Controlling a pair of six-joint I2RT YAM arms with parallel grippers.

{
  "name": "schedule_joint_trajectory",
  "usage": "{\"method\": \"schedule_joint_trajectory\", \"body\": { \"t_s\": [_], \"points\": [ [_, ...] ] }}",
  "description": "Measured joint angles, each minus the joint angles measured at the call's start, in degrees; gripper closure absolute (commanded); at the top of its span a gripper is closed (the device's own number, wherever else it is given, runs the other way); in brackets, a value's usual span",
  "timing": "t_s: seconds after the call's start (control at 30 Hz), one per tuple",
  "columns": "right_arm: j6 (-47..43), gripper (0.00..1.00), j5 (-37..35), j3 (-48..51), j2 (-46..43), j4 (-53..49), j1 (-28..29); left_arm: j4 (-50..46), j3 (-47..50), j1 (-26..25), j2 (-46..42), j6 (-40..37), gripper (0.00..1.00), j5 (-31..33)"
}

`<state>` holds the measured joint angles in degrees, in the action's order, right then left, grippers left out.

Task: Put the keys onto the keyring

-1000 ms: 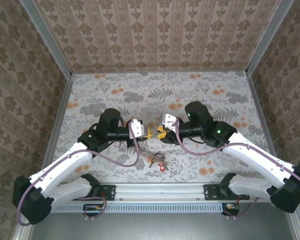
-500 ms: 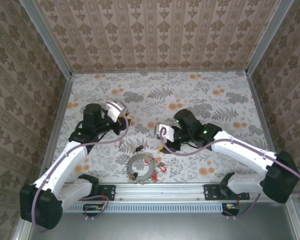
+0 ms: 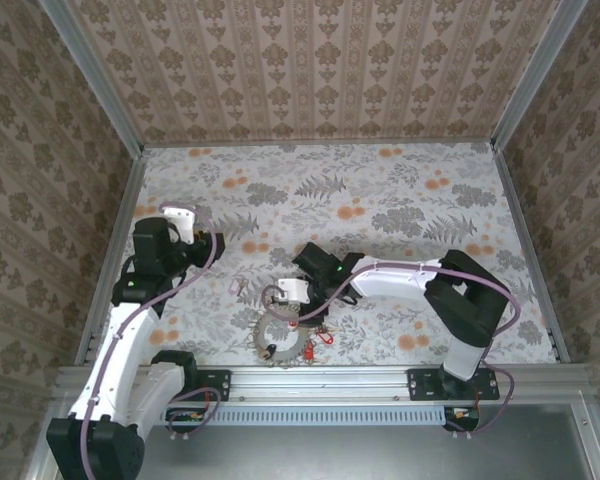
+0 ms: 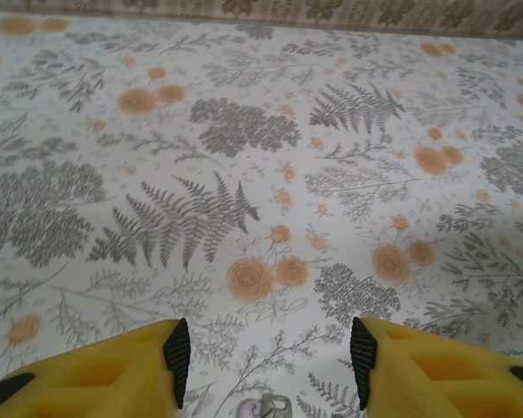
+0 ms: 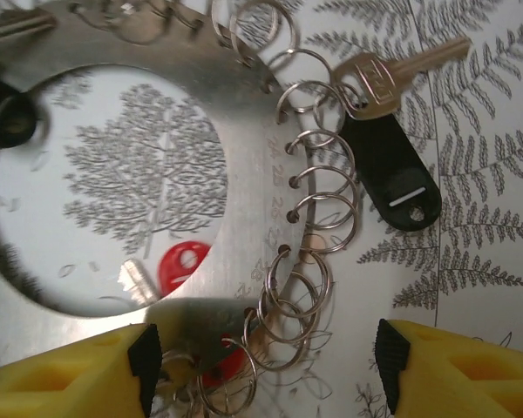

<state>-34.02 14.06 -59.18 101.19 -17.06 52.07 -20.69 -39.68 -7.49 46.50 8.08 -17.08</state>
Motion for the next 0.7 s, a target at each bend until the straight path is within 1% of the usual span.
{"method": "schedule_joint_trajectory", "body": {
  "t_s": [0.17,0.3,0.47,0.57,0.7],
  "points": [
    [5.4,0.31,-4.7,-2.2,2.9,0.3,0.1,-1.8,1.4,0.5,-0.6,1.7,0.44,0.9],
    [11.4,0.31,-9.1,-2.8,3.2,0.2,0.6,-2.5,2.5,0.5,-1.5,2.5,0.43,1.5],
    [15.0,0.32,-15.1,-2.8,3.1,0.3,0.3,-3.0,3.4,0.9,-2.4,2.7,0.43,1.9],
    [15.9,0.32,-16.7,-2.8,2.8,0.2,-2.2,-3.2,3.4,0.8,-2.4,2.7,0.43,1.9],
    [15.6,0.34,-19.0,-3.4,2.7,-1.3,-8.5,-3.4,3.6,0.8,-3.3,2.7,0.42,1.9]
  ]
}}
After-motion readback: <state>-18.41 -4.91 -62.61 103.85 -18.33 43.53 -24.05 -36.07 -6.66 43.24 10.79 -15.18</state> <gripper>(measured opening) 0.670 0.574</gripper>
